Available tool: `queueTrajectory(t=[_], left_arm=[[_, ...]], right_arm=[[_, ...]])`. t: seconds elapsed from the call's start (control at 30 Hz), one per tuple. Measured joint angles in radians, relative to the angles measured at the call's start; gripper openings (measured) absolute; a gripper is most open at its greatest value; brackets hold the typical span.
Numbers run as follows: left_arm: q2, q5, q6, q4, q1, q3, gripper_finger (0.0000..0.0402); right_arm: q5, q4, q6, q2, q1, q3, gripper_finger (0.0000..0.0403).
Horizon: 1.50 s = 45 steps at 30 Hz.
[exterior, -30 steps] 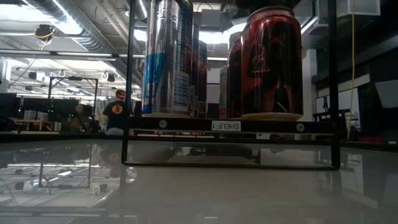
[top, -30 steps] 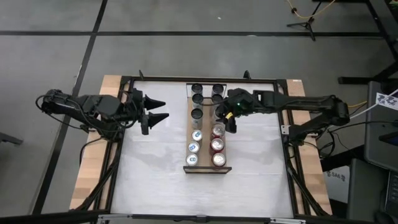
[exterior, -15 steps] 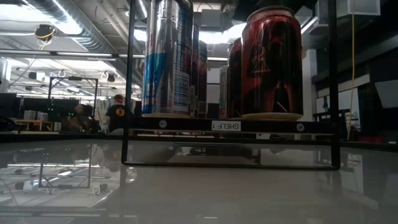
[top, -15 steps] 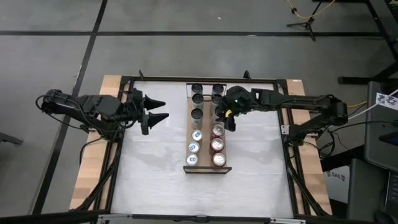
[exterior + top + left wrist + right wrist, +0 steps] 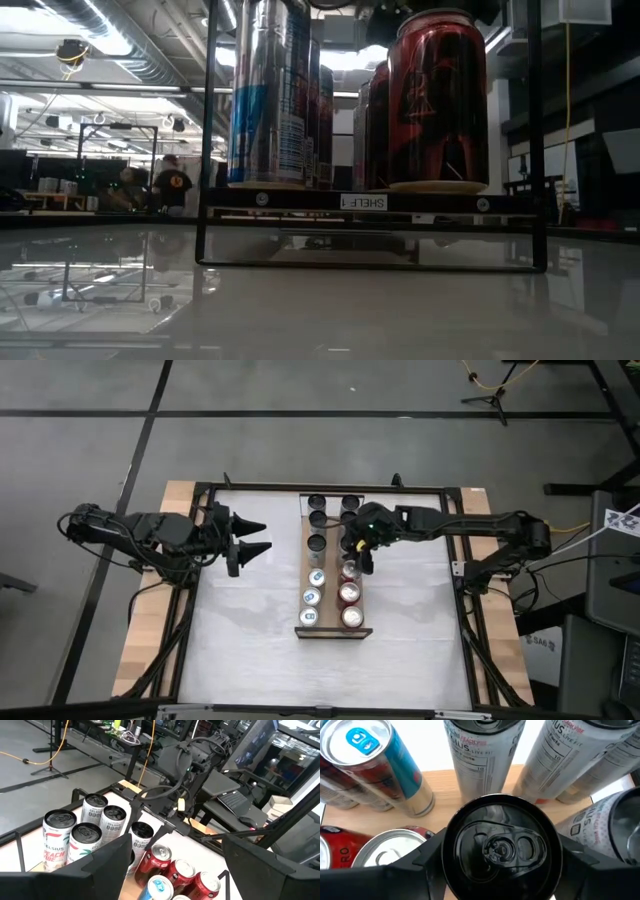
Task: Place canned beverage on shelf
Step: Put the white pink soda can on the shelf aligned with the other white pink soda can, then return to Home Position
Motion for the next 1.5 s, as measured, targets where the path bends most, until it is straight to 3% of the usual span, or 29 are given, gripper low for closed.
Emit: queueTrajectory(t=[0.27, 0.83, 1.23, 1.5], left_arm=[[0.000, 0.000, 0.000, -0.001, 0.000, 0.000, 0.0304], [0.000, 0.000, 0.001, -0.010, 0.000, 0.000, 0.0304], [0.000, 0.000, 0.001, -0.010, 0.000, 0.000, 0.0305], [-0.007, 0.002, 0.005, -0.011, 0.000, 0.000, 0.0305]], right_arm=[[0.002, 0.002, -0.001, 0.014, 0.000, 0.004, 0.0256], [0.011, 0.003, 0.000, 0.016, 0.000, 0.002, 0.0342], [0.012, -0.043, -0.001, 0.018, 0.000, 0.105, 0.0337], [0.012, -0.176, -0.001, 0.018, 0.000, 0.252, 0.0337]])
